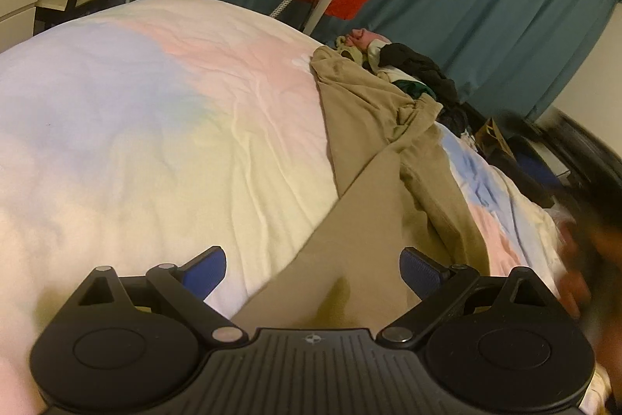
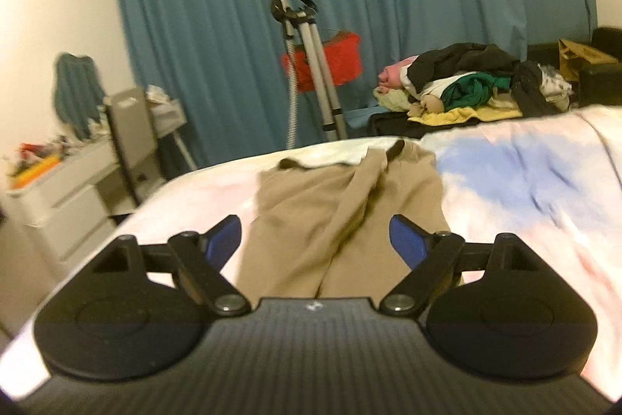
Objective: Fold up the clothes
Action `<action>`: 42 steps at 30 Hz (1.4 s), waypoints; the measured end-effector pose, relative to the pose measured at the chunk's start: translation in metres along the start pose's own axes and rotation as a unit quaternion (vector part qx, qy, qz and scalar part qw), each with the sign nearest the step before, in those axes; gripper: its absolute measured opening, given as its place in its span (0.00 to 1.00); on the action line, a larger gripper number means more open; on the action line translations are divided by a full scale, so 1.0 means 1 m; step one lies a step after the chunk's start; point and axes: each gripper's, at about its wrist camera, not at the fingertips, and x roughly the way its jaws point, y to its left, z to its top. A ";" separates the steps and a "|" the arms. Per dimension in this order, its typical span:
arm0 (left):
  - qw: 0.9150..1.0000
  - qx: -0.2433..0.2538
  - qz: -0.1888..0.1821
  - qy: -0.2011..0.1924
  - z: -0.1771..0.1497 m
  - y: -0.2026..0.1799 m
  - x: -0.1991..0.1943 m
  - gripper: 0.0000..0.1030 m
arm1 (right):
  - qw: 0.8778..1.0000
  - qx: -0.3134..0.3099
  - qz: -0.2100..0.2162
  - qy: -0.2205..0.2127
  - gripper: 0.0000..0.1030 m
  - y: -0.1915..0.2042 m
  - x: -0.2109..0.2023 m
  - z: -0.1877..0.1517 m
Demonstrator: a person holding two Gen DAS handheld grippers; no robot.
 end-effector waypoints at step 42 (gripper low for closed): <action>0.971 0.240 -0.018 0.008 -0.110 -0.174 -0.106 0.02 | 0.982 0.169 -0.082 0.002 0.83 -0.093 -0.186 -0.069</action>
